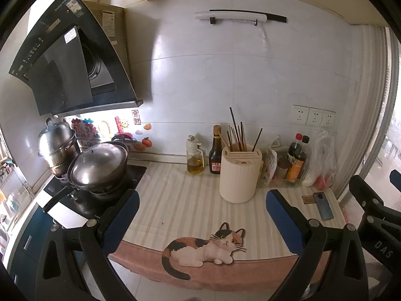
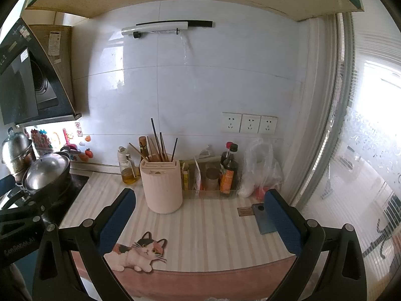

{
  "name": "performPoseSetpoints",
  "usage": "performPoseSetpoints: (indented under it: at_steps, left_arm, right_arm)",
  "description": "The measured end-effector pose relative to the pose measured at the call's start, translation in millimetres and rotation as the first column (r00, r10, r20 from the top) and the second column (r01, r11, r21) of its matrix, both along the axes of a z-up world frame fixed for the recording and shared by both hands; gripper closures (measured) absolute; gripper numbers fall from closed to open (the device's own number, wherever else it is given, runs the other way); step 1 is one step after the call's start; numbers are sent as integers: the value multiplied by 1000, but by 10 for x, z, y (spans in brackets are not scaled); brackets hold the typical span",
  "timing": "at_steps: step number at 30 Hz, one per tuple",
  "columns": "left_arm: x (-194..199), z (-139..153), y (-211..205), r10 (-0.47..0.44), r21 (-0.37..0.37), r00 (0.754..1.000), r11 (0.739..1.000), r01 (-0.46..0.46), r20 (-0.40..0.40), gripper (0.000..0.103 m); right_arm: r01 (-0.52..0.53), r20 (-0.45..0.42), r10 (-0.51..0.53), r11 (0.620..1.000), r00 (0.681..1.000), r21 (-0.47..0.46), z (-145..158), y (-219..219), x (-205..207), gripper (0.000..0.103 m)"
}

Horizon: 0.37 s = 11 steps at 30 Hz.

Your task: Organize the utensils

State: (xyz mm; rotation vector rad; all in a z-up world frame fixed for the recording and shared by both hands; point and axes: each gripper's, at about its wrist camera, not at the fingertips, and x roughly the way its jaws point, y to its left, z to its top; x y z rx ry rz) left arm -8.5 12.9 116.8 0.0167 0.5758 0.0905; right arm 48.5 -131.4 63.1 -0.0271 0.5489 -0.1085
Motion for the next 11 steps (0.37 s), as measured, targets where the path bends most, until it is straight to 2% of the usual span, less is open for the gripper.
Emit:
performPoseSetpoints:
  at_steps: [11]
  left_arm:
    - [-13, 5, 4, 8, 1, 1000, 1000, -8, -1, 0]
  right_arm:
    - [3, 4, -3, 1000, 1000, 0, -8, -5, -50, 0]
